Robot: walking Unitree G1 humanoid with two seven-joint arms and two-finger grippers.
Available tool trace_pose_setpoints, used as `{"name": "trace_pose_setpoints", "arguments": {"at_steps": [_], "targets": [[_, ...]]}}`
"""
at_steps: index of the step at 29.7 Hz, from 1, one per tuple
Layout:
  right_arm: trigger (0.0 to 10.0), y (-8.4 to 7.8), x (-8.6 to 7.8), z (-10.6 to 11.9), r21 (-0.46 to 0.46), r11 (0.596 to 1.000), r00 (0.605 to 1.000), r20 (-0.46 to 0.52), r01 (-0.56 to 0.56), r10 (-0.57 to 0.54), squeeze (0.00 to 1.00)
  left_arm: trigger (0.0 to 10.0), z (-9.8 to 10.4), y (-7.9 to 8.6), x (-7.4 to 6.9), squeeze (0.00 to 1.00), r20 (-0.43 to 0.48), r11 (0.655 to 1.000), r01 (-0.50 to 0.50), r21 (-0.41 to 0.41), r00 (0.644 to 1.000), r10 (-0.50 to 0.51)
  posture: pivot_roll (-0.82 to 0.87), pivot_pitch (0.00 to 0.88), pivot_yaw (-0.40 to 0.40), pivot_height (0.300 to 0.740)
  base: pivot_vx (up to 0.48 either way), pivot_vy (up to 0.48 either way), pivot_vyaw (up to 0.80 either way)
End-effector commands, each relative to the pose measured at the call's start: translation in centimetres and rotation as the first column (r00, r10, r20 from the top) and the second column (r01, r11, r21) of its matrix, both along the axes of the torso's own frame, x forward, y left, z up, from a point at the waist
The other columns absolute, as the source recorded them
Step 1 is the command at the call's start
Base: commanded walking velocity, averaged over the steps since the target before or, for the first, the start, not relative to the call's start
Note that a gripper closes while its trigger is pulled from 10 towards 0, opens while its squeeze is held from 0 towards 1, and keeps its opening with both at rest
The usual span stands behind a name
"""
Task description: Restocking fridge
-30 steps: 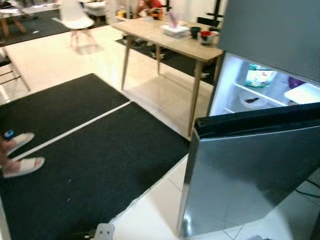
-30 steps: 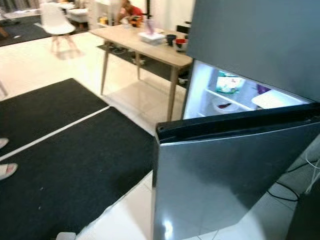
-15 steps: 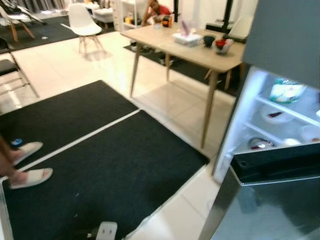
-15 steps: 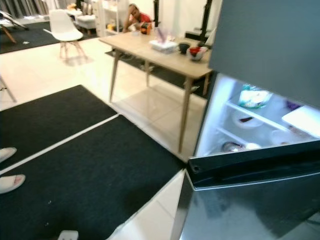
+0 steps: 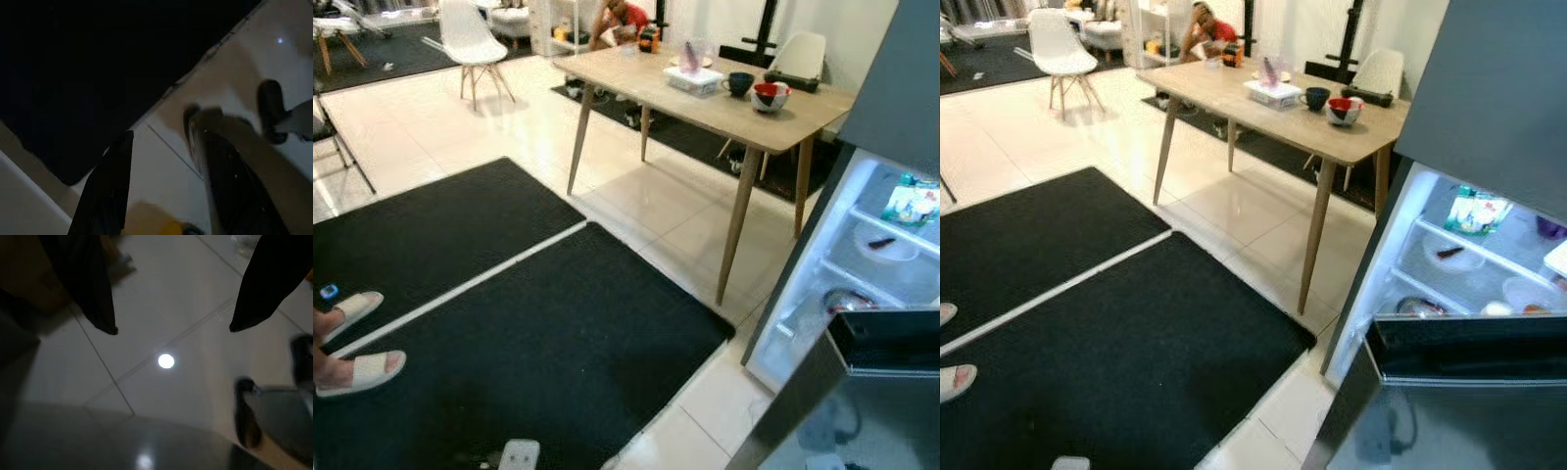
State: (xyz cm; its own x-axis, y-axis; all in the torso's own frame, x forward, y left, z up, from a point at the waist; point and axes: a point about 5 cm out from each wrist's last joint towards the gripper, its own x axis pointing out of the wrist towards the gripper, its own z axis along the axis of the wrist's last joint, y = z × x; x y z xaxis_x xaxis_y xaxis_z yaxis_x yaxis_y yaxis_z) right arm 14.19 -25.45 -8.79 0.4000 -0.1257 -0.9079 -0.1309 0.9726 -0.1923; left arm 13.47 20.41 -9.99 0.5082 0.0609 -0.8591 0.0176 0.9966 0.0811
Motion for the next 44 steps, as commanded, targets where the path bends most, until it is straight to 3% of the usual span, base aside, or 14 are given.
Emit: {"name": "trace_pose_setpoints", "arguments": {"at_steps": [1, 3, 5, 8, 9, 11, 13, 15, 20, 26, 30, 40, 43, 44], "targets": [[10.0, 0.5, 4.2, 1.7, 0.011, 1.000, 0.986, 0.163, -0.022, 0.020, 0.00, 10.0, -0.3, 0.2, -1.1, 0.00, -0.035, 1.000, 0.002, 0.006, 0.999, -0.002, -0.14, 0.000, -0.012, 0.740, 0.364, 0.000, 0.00], [10.0, 0.6, 5.4, 2.4, 0.013, 1.000, 0.978, 0.206, -0.019, 0.016, 0.00, 10.0, -0.3, 0.2, -1.1, 0.00, -0.035, 1.000, 0.003, 0.007, 0.999, -0.003, -0.14, 0.000, -0.011, 0.740, 0.364, 0.000, 0.00], [10.0, 0.4, 8.9, 4.6, -0.008, 1.000, 0.947, 0.321, -0.012, 0.013, 0.00, 10.0, -0.3, 0.3, -1.1, 0.00, -0.036, 1.000, 0.004, 0.008, 0.999, -0.003, -0.13, 0.000, -0.010, 0.740, 0.362, 0.000, 0.00], [10.0, 0.3, 10.4, 5.7, -0.020, 1.000, 0.930, 0.368, 0.000, 0.007, 0.00, 10.0, -0.3, 0.3, -1.1, 0.00, -0.036, 1.000, 0.004, 0.008, 0.999, -0.003, -0.13, 0.000, -0.010, 0.740, 0.364, 0.000, 0.00], [10.0, 0.1, 12.1, 7.0, -0.036, 0.999, 0.910, 0.415, 0.010, 0.006, 0.00, 10.0, -0.3, 0.3, -1.2, 0.00, -0.036, 1.000, 0.003, 0.009, 0.999, -0.002, -0.13, 0.000, -0.015, 0.740, 0.360, 0.000, -0.62], [10.0, -0.3, 13.6, 8.4, -0.065, 0.997, 0.893, 0.450, 0.029, 0.003, 0.00, 10.0, -0.4, 0.4, -1.2, 0.00, -0.036, 1.000, 0.000, 0.011, 0.999, 0.000, -0.12, 0.000, -0.016, 0.740, 0.362, 0.000, -0.67], [10.0, -0.3, 13.6, 8.4, -0.065, 0.997, 0.893, 0.450, 0.029, 0.003, 0.00, 10.0, -0.4, 0.4, -1.2, 0.00, -0.036, 1.000, 0.000, 0.011, 0.999, 0.000, -0.12, 0.000, -0.016, 0.740, 0.364, 0.000, -0.73], [10.0, -1.1, 16.5, 11.7, -0.125, 0.988, 0.839, 0.544, 0.087, -0.005, 0.00, 10.0, -0.4, 0.5, -1.5, 0.00, -0.042, 1.000, -0.007, 0.014, 0.999, 0.007, -0.11, 0.000, -0.017, 0.740, 0.358, 0.000, -0.73], [10.0, -1.5, 18.8, 14.8, -0.169, 0.978, 0.779, 0.627, 0.126, 0.008, 0.00, 10.0, -0.5, 0.7, -1.9, 0.00, -0.049, 0.999, -0.035, 0.017, 0.998, 0.036, -0.10, 0.000, -0.023, 0.740, 0.238, 0.000, -0.69], [10.0, -0.8, 18.5, 14.0, -0.184, 0.981, 0.798, 0.600, 0.066, 0.059, 0.00, 10.0, -0.5, 0.7, -1.8, 0.00, -0.048, 0.999, -0.045, 0.013, 0.998, 0.046, -0.10, 0.000, -0.027, 0.740, 0.000, 0.000, -0.09], [10.0, -1.3, 16.2, 11.5, -0.175, 0.981, 0.845, 0.534, 0.082, 0.025, 0.00, 10.0, -0.5, 0.6, -1.6, 0.00, -0.047, 0.999, -0.040, 0.011, 0.998, 0.040, -0.11, 0.000, -0.020, 0.740, 0.000, 0.000, 0.00], [10.0, -1.4, 14.1, 9.2, -0.158, 0.984, 0.888, 0.461, 0.075, 0.006, 0.00, 10.0, -0.4, 0.5, -1.4, 0.00, -0.045, 1.000, -0.027, 0.010, 0.999, 0.028, -0.13, 0.000, -0.011, 0.740, 0.000, 0.000, 0.00], [10.0, -0.5, 12.3, 7.3, -0.116, 0.993, 0.922, 0.384, 0.004, 0.041, 0.00, 10.0, -0.4, 0.3, -1.2, 0.00, -0.041, 1.000, -0.024, 0.008, 0.999, 0.024, -0.13, 0.000, -0.015, 0.740, 0.000, 0.000, 0.00], [10.0, 0.6, 9.2, 4.6, -0.077, 0.992, 0.960, 0.256, -0.097, 0.114, 0.00, 10.0, -0.3, 0.1, -0.9, 0.00, -0.036, 1.000, -0.026, 0.006, 0.999, 0.026, -0.13, 0.000, -0.023, 0.740, 0.000, 0.000, 0.00]]}}
